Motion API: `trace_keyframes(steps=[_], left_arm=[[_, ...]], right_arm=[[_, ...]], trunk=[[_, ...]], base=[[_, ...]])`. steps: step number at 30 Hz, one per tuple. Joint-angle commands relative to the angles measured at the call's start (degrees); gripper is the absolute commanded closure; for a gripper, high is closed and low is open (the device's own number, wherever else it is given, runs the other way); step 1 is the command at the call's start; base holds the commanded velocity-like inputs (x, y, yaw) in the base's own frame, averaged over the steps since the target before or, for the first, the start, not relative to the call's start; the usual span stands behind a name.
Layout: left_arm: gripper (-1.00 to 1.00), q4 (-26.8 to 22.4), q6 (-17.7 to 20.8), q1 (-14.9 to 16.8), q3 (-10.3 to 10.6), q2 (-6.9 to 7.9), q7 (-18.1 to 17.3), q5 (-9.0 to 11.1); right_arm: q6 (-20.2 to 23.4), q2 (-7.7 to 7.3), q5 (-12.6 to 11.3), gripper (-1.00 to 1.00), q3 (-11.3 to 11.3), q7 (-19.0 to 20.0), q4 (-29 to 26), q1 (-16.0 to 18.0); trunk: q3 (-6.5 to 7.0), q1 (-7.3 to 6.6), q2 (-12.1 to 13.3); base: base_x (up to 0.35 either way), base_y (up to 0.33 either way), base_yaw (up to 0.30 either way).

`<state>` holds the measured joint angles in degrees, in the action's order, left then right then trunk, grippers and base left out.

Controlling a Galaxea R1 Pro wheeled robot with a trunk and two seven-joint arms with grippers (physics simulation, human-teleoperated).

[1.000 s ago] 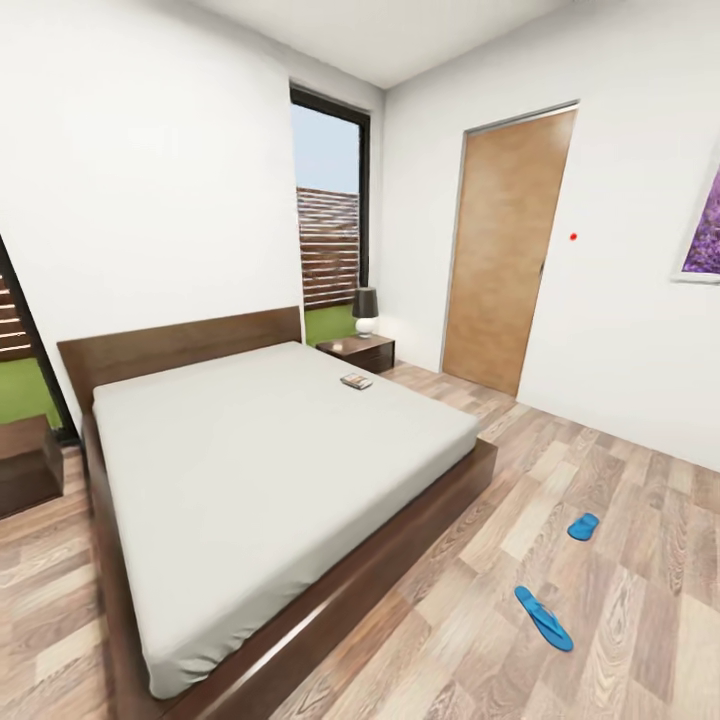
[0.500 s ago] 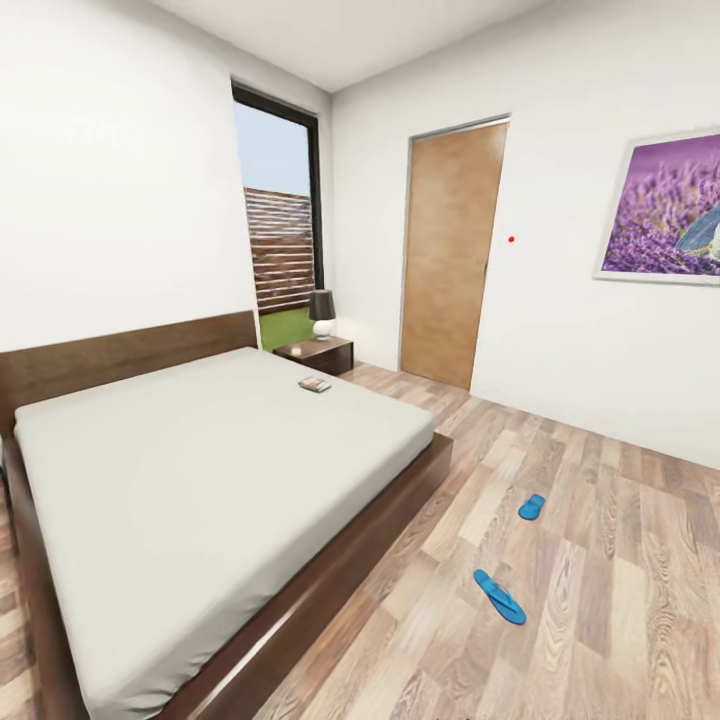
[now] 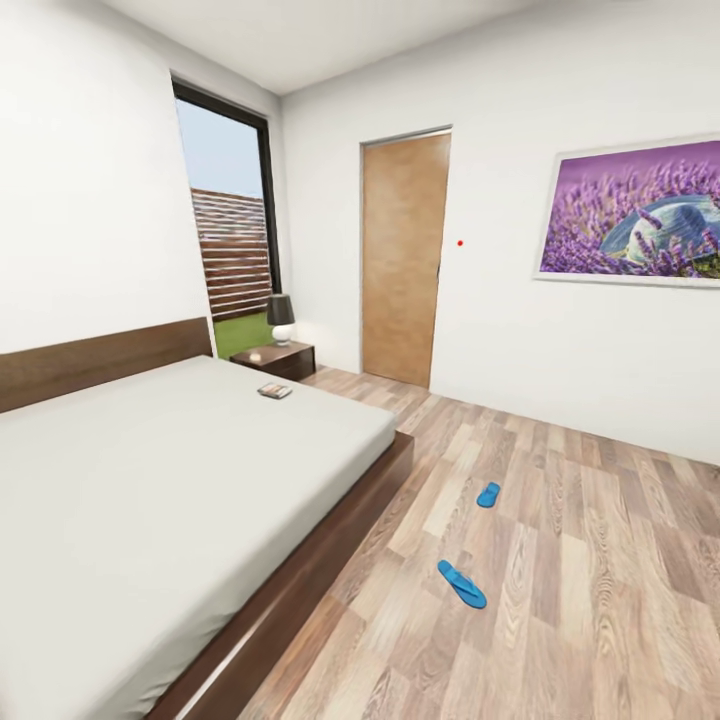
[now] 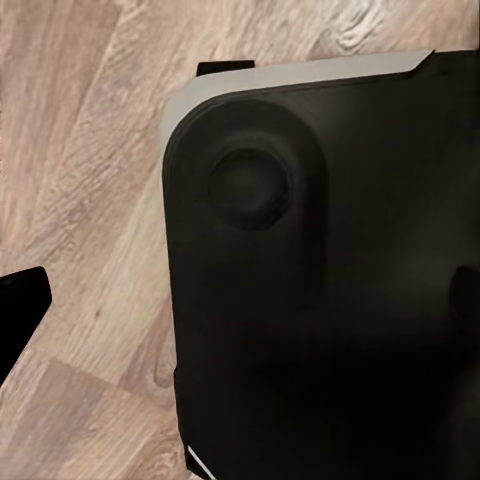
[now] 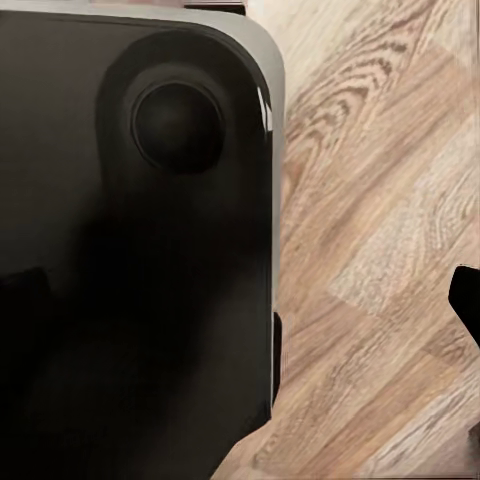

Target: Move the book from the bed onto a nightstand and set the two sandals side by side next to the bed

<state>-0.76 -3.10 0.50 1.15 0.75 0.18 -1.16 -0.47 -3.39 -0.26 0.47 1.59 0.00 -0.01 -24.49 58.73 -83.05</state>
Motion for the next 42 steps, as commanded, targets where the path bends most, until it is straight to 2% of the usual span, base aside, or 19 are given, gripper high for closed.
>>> trace_keyframes(steps=[1,17,36,42], left_arm=[[-1.00,0.0,-0.5,0.0,0.2,0.00,0.0,-0.4],[-1.00,-0.2,-2.0,0.0,0.7,-0.13,0.1,-3.2],[-1.00,-0.2,-2.1,0.0,0.7,-0.23,0.1,-3.5],[-1.00,-0.2,-2.1,0.0,0.7,-0.45,0.1,-3.5]], right_arm=[[-0.1,-0.02,0.0,-1.00,0.1,0.2,0.0,0.0],[-0.1,0.00,0.0,-1.00,0.0,0.2,0.0,0.0],[-0.1,0.16,0.0,-1.00,0.1,0.2,-0.1,0.0],[-0.1,0.39,0.1,-1.00,0.0,0.2,-0.1,0.0]], trunk=[[0.00,0.00,0.0],[0.76,0.00,0.0],[1.66,0.00,0.0],[1.80,0.00,0.0]], base=[[0.000,0.000,-0.268],[0.000,0.000,-0.267],[0.000,-0.001,-0.265],[0.000,-0.074,-0.147]])
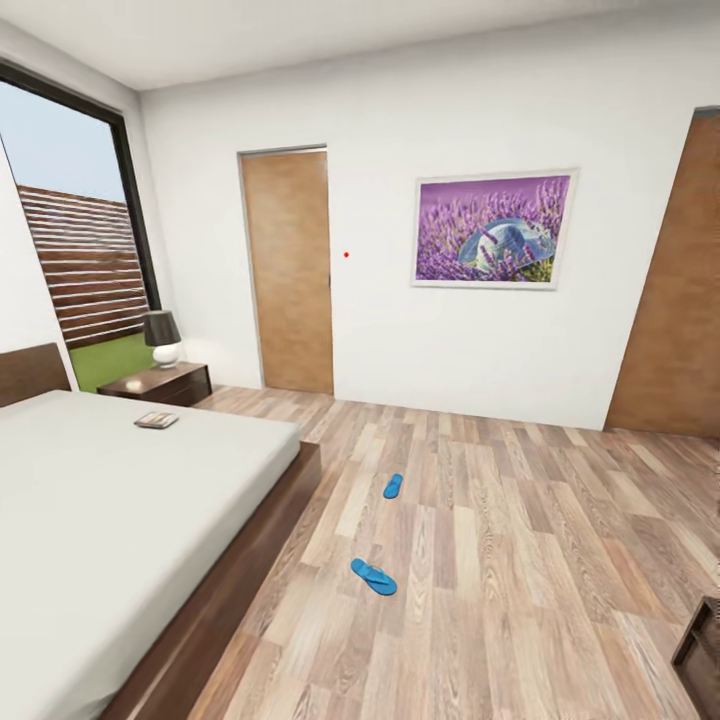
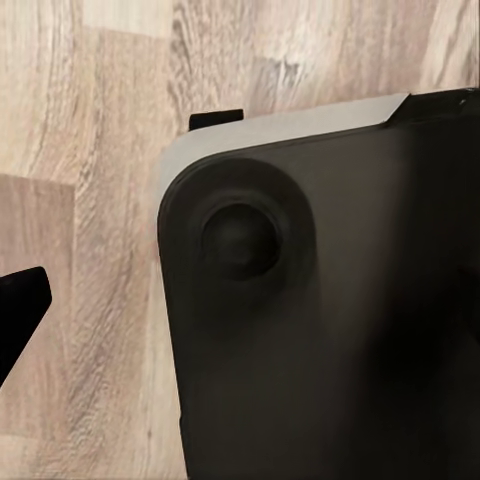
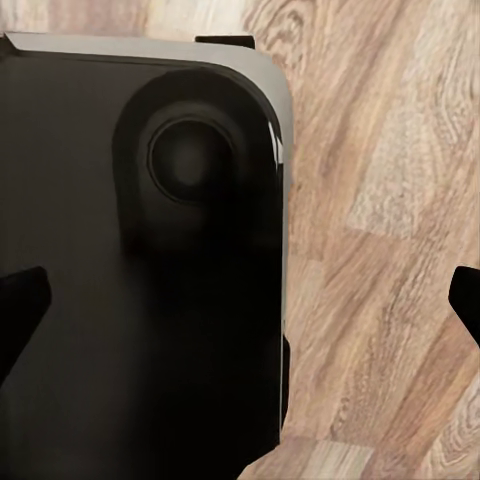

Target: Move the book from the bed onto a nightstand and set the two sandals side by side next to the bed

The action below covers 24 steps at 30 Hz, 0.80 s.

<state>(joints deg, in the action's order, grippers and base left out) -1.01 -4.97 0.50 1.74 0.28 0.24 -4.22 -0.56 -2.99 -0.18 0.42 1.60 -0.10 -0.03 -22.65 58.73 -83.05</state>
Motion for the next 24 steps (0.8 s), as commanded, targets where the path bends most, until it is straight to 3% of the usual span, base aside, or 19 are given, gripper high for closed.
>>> trace_keyframes(steps=[1,12,24], left_arm=[[-1.00,0.0,-0.2,0.0,0.1,-0.01,0.0,-0.4],[-1.00,0.0,-0.2,0.0,0.1,-0.10,0.0,-0.4],[-1.00,0.0,-0.2,0.1,0.1,-0.10,0.0,-0.4]], right_arm=[[-0.1,0.03,0.0,-1.00,0.0,0.2,0.0,0.0],[-0.1,0.24,0.0,-1.00,-0.1,0.2,-0.1,0.0],[-0.1,0.34,0.0,-1.00,-0.2,0.2,-0.1,0.0]], trunk=[[-0.04,0.00,0.0],[0.00,0.00,0.0],[0.00,0.00,0.0]], base=[[0.006,-0.171,-0.063],[0.115,-0.216,-0.021],[0.271,-0.049,-0.002]])
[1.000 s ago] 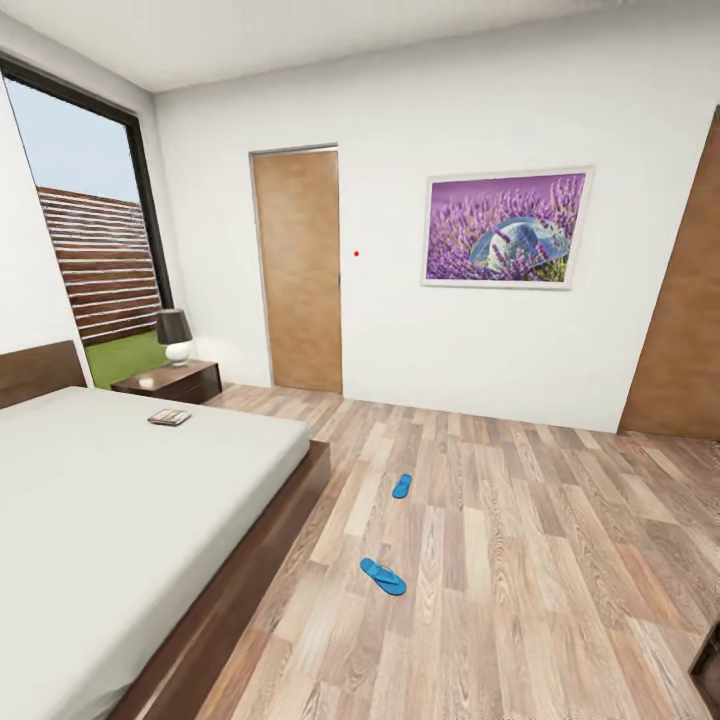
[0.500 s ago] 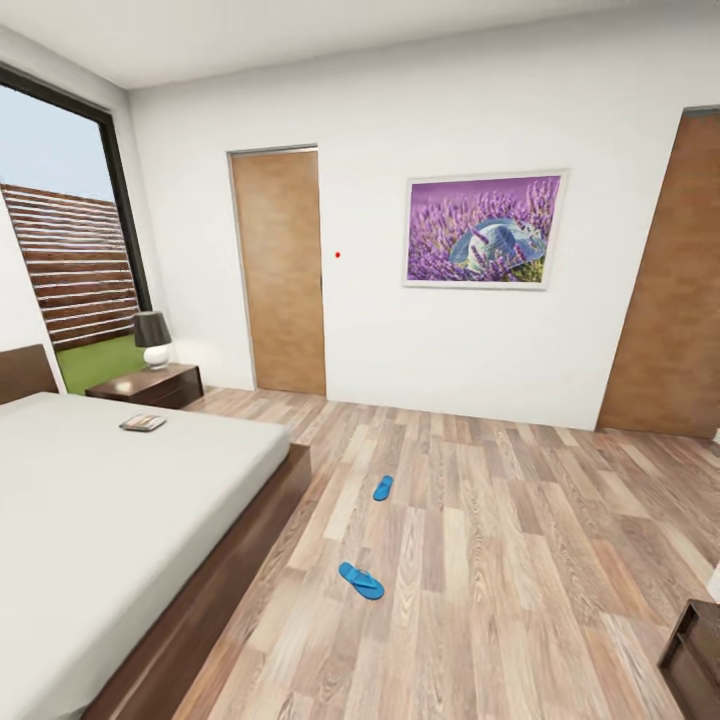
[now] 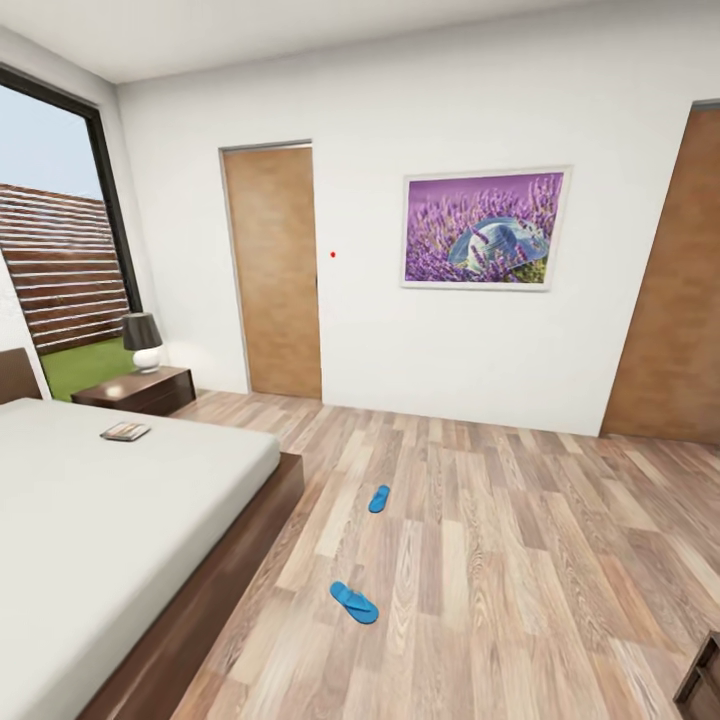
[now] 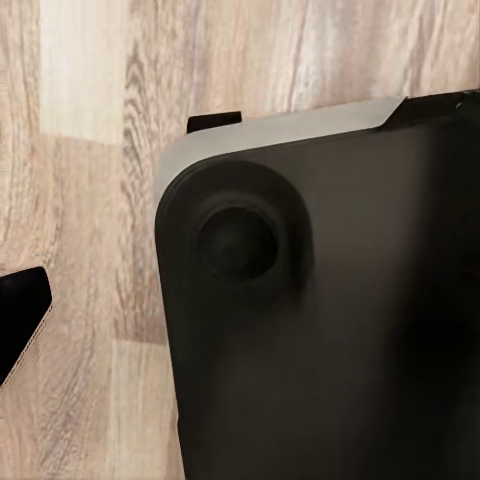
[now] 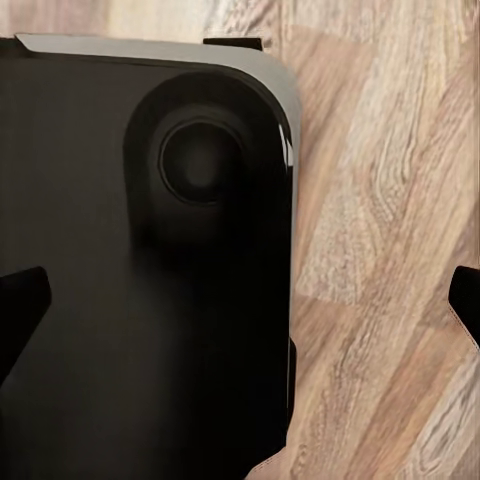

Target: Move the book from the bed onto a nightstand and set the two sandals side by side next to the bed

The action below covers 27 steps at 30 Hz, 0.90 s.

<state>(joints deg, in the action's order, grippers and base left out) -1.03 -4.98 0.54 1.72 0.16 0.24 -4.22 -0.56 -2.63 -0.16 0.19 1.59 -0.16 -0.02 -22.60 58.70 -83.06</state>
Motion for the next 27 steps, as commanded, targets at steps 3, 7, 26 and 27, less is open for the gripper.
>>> trace_keyframes(steps=[3,7,26,27], left_arm=[[-1.00,0.0,-0.2,0.0,0.1,0.01,0.0,-0.4],[-1.00,0.0,-0.2,0.0,0.1,-0.02,0.0,-0.4],[-1.00,-0.7,-0.1,0.0,0.1,-0.08,0.0,-0.4],[-1.00,-0.7,-0.1,0.0,0.1,-0.08,0.0,-0.4]], right_arm=[[-0.1,-0.01,0.0,-1.00,0.0,0.2,0.0,0.0],[-0.1,-0.01,0.0,-1.00,0.0,0.2,0.0,0.0],[-0.1,0.06,0.0,-1.00,-0.2,0.2,0.0,0.0],[-0.1,0.06,0.0,-1.00,-0.2,0.2,0.0,0.0]], trunk=[[-0.05,0.03,0.0],[-0.05,0.03,0.0],[-0.07,0.03,0.0],[-0.09,0.03,0.0]], base=[[0.298,-0.007,0.000],[0.300,-0.004,0.000],[0.305,-0.025,0.000],[0.307,-0.094,0.000]])
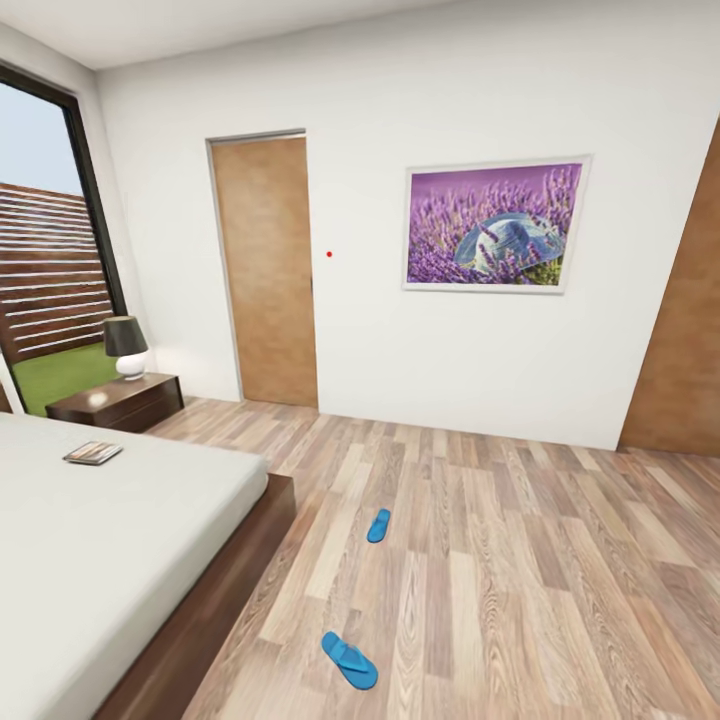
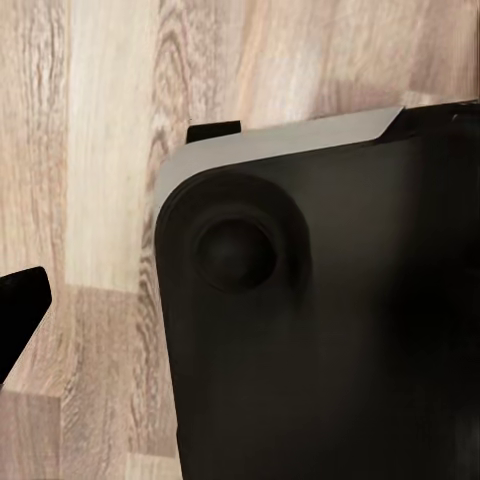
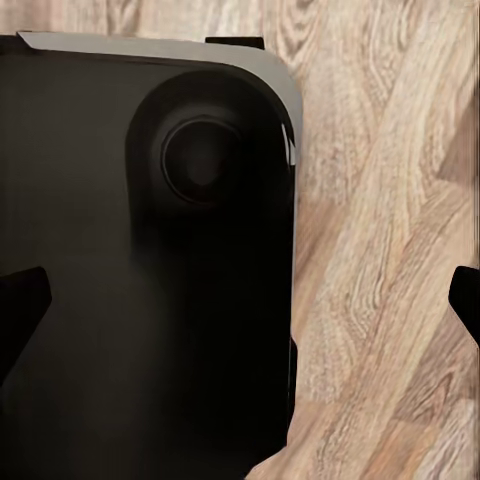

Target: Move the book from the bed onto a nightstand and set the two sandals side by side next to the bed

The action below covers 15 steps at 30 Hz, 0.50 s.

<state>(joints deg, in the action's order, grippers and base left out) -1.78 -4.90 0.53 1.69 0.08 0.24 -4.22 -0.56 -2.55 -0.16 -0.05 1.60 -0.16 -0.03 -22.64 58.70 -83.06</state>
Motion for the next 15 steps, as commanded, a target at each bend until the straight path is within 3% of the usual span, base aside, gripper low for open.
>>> trace_keyframes(steps=[1,9,15], left_arm=[[-1.00,0.0,-0.2,0.0,0.1,0.01,0.0,-0.4],[-1.00,0.0,-0.2,0.0,0.1,0.01,0.0,-0.4],[-1.00,0.0,-0.2,0.1,0.1,0.01,0.0,-0.4]], right_arm=[[-0.1,-0.01,0.0,-1.00,0.0,0.2,0.0,0.0],[-0.1,0.04,0.0,-1.00,-0.1,0.2,0.0,0.0],[-0.1,0.08,0.1,-1.00,-0.1,0.2,0.0,0.0]], trunk=[[-0.07,0.03,0.0],[-0.35,0.03,0.0],[-0.63,0.03,0.0]], base=[[0.307,-0.099,0.005],[0.301,-0.121,0.046],[0.280,-0.164,0.135]])
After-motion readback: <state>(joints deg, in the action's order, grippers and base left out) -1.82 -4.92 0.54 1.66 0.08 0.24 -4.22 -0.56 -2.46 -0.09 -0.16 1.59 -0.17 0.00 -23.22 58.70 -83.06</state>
